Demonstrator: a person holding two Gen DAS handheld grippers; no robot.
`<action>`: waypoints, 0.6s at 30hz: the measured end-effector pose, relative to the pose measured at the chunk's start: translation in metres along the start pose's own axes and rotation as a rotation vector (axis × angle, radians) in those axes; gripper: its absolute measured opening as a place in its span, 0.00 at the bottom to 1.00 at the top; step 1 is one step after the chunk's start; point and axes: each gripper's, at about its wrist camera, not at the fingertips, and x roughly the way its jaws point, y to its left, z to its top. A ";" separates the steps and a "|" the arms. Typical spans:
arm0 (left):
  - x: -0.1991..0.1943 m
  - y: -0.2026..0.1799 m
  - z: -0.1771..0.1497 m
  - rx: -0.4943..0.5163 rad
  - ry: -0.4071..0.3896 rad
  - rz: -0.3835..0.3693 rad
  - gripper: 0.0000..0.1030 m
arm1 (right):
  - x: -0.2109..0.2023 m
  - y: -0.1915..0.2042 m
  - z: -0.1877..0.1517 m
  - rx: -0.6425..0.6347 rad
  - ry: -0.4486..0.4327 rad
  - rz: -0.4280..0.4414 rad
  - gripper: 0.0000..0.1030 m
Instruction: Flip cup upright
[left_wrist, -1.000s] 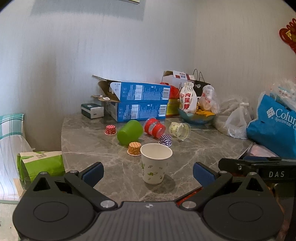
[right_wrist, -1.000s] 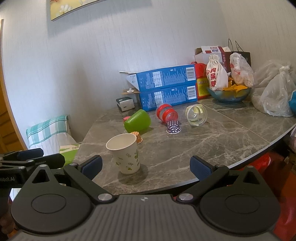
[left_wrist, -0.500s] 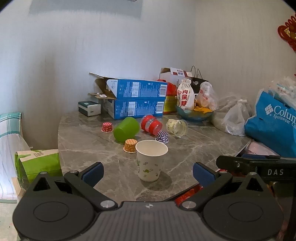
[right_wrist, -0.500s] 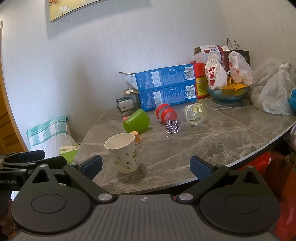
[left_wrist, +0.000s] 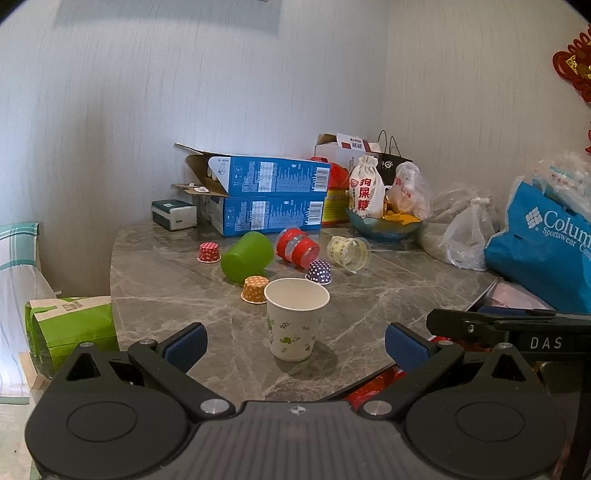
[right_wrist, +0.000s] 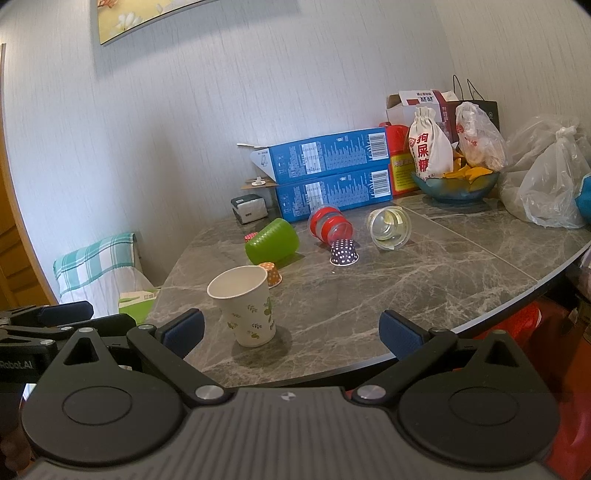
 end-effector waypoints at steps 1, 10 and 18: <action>0.000 0.000 0.000 0.000 0.000 0.000 1.00 | 0.000 0.000 0.000 0.000 0.000 0.000 0.99; 0.001 -0.001 0.001 -0.003 0.000 -0.004 1.00 | 0.000 0.000 0.000 0.000 0.000 0.001 0.99; 0.000 -0.001 0.001 -0.006 -0.002 -0.007 1.00 | 0.000 0.000 0.000 -0.001 0.000 0.000 0.99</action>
